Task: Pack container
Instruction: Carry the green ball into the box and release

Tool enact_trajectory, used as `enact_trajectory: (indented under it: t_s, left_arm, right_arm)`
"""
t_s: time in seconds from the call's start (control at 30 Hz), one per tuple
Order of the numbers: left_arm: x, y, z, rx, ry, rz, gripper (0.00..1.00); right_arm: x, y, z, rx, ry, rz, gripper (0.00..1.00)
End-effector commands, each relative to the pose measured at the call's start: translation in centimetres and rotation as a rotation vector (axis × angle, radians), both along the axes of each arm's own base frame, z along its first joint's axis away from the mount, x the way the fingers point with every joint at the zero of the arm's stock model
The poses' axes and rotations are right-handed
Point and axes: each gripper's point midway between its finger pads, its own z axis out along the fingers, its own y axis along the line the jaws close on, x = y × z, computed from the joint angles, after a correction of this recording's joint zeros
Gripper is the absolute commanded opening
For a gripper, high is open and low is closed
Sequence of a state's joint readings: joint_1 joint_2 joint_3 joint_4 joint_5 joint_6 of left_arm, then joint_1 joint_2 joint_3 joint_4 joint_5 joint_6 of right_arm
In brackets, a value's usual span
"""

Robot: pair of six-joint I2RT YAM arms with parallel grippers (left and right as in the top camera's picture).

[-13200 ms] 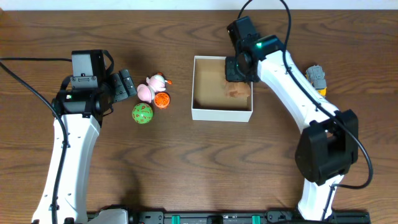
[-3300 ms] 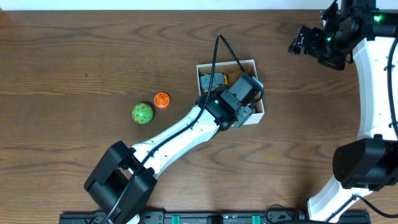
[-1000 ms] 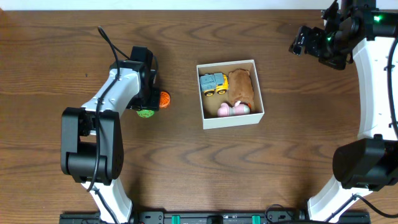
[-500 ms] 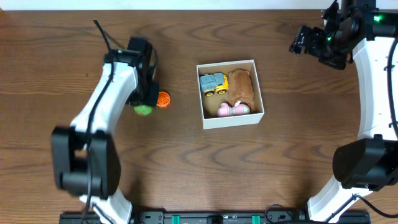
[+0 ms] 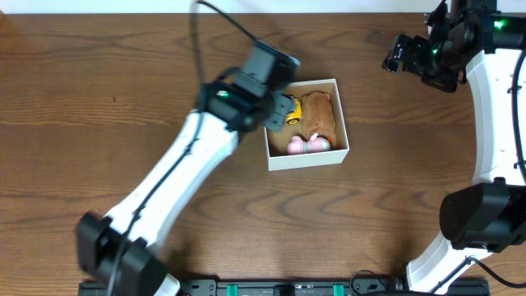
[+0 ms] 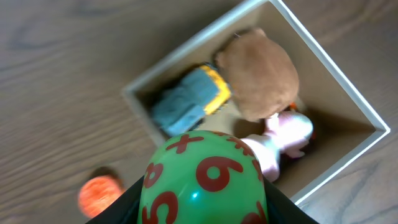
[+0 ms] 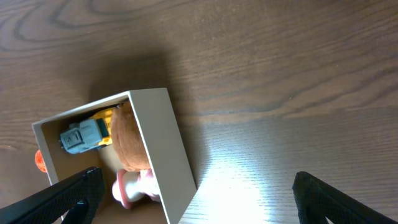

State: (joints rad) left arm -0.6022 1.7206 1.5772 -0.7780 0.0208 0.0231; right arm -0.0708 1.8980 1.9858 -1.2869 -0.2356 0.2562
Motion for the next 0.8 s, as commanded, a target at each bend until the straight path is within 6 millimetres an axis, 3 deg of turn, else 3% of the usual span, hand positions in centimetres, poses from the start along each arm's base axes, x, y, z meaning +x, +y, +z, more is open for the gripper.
enact_trajectory:
  t_s: [0.0, 0.17, 0.3, 0.33, 0.4, 0.5, 0.77]
  left_arm:
    - [-0.3, -1.7, -3.7, 0.043, 0.062, -0.031, 0.32]
    - [-0.5, -2.3, -8.2, 0.108, 0.144, -0.042, 0.34]
    - [-1.0, -1.9, -9.3, 0.136, 0.183, -0.042, 0.52]
    - [-1.1, -1.8, -9.3, 0.140, 0.187, -0.042, 0.62]
    - [-1.2, -1.6, -9.0, 0.140, 0.187, -0.040, 0.79]
    - [-1.2, -1.3, -8.2, 0.131, 0.176, -0.035, 0.90]
    - [-0.3, 1.1, -2.3, 0.070, 0.060, 0.024, 0.96]
  right_arm:
    - [-0.1, 0.3, -0.5, 0.000, 0.016, 0.008, 0.99]
    - [-0.2, 0.3, -0.5, 0.000, 0.020, 0.009, 0.99]
    - [-0.2, 0.2, -0.5, -0.003, 0.020, 0.008, 0.99]
    - [-0.2, 0.2, -0.5, -0.003, 0.020, 0.008, 0.99]
    - [-0.2, 0.2, -0.5, -0.003, 0.019, 0.008, 0.99]
    - [-0.2, 0.2, -0.5, -0.003, 0.019, 0.008, 0.99]
    - [-0.2, 0.2, -0.5, -0.003, 0.019, 0.008, 0.99]
